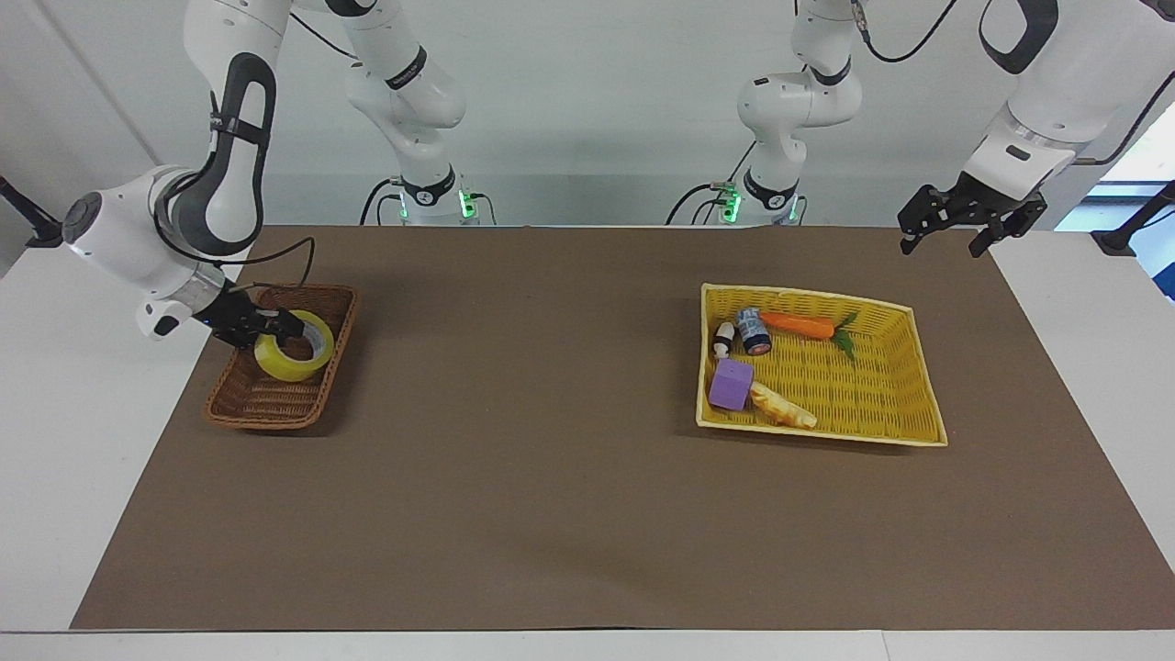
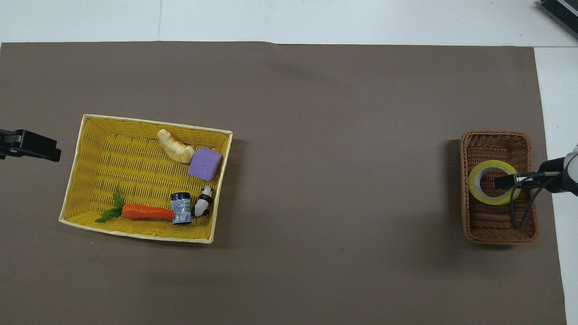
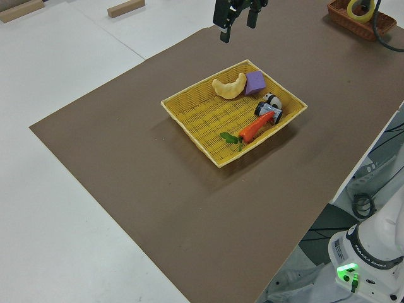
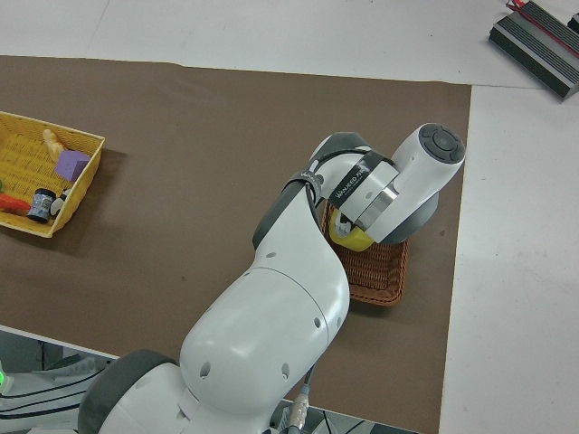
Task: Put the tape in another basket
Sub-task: 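Lower the tape into the brown basket and open the right gripper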
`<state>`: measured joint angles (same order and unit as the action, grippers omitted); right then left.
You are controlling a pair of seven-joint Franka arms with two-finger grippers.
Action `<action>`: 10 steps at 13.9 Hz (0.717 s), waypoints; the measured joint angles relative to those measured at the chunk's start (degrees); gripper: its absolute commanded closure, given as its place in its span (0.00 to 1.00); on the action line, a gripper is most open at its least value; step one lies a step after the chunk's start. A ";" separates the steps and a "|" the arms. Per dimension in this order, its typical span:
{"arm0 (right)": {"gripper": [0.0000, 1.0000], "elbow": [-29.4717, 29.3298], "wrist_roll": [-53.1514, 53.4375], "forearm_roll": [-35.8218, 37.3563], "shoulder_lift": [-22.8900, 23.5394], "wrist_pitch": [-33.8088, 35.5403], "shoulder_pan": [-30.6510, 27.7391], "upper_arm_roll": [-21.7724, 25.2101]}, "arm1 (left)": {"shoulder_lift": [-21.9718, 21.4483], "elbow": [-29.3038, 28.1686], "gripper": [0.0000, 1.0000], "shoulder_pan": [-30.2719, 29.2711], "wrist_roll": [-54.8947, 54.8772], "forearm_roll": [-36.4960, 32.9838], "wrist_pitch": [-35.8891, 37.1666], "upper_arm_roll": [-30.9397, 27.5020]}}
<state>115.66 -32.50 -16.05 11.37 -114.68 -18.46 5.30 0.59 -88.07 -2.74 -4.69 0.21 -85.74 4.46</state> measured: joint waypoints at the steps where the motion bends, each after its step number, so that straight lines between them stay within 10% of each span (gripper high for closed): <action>1: 0.00 -0.01 -0.02 0.00 0.06 0.00 -0.03 0.00 | 0.00 0.00 0.00 0.00 0.00 0.00 0.00 0.00; 10: 0.00 -5.92 -0.06 -0.01 1.82 -0.32 0.43 -0.72 | 0.00 0.00 0.00 0.00 0.00 0.00 0.00 0.00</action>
<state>109.75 -32.56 -16.06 13.19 -115.00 -18.03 4.58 0.59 -88.07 -2.75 -4.69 0.21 -85.74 4.46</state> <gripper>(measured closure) 0.000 0.000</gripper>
